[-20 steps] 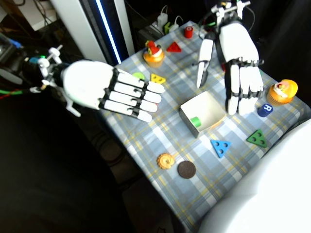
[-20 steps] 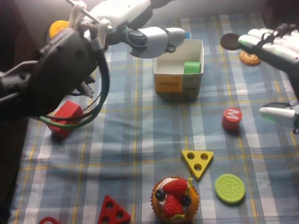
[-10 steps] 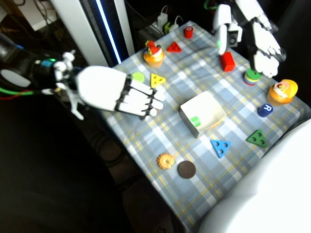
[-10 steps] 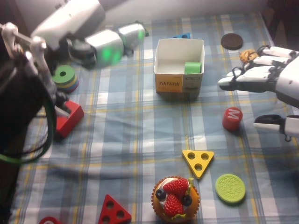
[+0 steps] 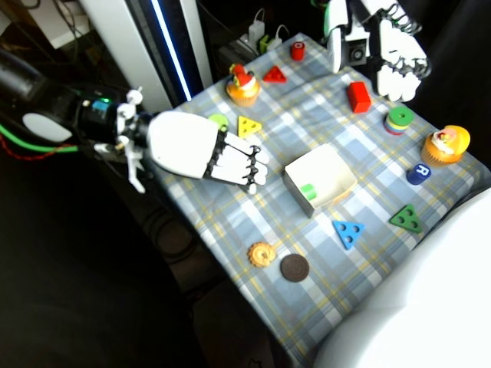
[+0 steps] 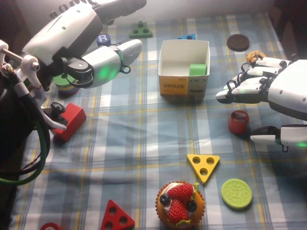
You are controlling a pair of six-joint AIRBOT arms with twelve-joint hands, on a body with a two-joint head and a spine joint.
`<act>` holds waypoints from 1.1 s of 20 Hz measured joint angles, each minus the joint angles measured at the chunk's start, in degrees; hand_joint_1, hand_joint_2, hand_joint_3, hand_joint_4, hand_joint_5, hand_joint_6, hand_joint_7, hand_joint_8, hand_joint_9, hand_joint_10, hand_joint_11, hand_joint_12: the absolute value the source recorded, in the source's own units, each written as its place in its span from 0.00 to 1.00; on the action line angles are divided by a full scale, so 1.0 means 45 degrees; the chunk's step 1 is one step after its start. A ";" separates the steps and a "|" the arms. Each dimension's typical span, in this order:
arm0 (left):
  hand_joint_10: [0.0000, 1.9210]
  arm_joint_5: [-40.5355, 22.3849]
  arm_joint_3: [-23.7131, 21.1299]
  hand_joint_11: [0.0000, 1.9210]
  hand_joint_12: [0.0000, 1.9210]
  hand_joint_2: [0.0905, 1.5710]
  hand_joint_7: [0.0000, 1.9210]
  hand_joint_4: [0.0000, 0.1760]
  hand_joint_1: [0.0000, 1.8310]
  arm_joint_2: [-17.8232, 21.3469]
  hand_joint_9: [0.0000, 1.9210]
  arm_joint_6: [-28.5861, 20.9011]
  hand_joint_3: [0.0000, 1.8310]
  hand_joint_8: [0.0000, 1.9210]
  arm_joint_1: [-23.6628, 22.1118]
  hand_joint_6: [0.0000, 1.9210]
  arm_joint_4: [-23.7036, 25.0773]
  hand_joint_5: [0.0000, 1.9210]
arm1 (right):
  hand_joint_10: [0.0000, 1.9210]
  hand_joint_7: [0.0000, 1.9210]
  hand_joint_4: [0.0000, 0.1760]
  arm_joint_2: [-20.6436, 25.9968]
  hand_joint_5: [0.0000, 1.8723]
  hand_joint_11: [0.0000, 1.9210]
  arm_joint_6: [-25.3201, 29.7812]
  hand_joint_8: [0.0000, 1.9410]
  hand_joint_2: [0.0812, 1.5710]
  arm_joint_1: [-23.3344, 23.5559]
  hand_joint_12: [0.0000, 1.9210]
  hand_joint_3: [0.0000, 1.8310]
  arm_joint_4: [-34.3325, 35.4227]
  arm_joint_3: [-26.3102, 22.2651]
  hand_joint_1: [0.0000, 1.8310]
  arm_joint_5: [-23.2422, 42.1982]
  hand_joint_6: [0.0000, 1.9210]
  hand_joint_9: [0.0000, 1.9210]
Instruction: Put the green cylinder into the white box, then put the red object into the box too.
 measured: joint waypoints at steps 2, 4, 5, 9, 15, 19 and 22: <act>0.33 -0.0049 -0.0005 0.00 0.55 0.88 0.19 0.00 0.34 0.0000 0.00 0.0000 0.00 0.00 0.0058 0.00 0.0000 0.19 | 0.32 0.24 0.00 -0.0058 0.22 0.00 0.0000 0.00 0.75 0.0058 0.73 0.00 -0.0029 0.0053 0.47 -0.0160 0.04 0.09; 0.32 -0.0024 -0.0005 0.00 0.55 0.88 0.19 0.04 0.33 0.0000 0.00 0.0000 0.00 0.00 0.0092 0.00 -0.0039 0.19 | 0.33 0.25 0.00 -0.0117 0.23 0.00 0.0000 0.01 0.76 0.0068 0.78 0.00 -0.0053 0.0063 0.48 -0.0185 0.04 0.12; 0.31 -0.0029 0.0000 0.00 0.55 0.87 0.19 0.05 0.33 0.0000 0.00 0.0000 0.00 0.00 0.0092 0.00 -0.0049 0.19 | 0.33 0.25 0.00 -0.0155 0.23 0.00 0.0000 0.01 0.76 0.0068 0.77 0.00 -0.0053 0.0078 0.47 -0.0185 0.04 0.13; 0.31 -0.0034 0.0000 0.00 0.53 0.87 0.19 0.08 0.34 0.0000 0.00 0.0000 0.00 0.00 0.0092 0.00 -0.0039 0.19 | 0.46 0.33 0.00 -0.0350 0.29 0.02 0.0000 0.03 0.77 0.0068 0.84 0.00 -0.0121 0.0165 0.51 -0.0257 0.05 0.17; 0.29 -0.0010 0.0000 0.00 0.49 0.87 0.19 0.07 0.35 0.0000 0.00 0.0000 0.00 0.00 0.0092 0.00 -0.0034 0.19 | 0.75 0.42 0.00 -0.0665 0.40 0.20 0.0000 0.74 0.77 0.0238 0.94 0.00 -0.0248 0.0384 0.64 -0.0452 0.63 0.33; 0.29 -0.0049 -0.0019 0.00 0.47 0.87 0.19 0.09 0.34 0.0005 0.00 0.0005 0.00 0.00 0.0146 0.00 -0.0058 0.19 | 0.97 0.38 0.00 0.0034 0.37 0.22 0.0112 0.86 0.80 0.0471 1.00 0.00 -0.0806 -0.0262 0.65 -0.0170 0.64 0.28; 0.29 -0.0282 -0.0160 0.00 0.46 0.88 0.18 0.00 0.33 0.0063 0.00 -0.0005 0.00 0.00 0.0340 0.00 -0.0199 0.19 | 0.88 0.39 0.00 0.0607 0.38 0.25 0.1166 0.79 0.79 0.0500 1.00 0.00 -0.1001 -0.0350 0.63 0.1394 0.66 0.29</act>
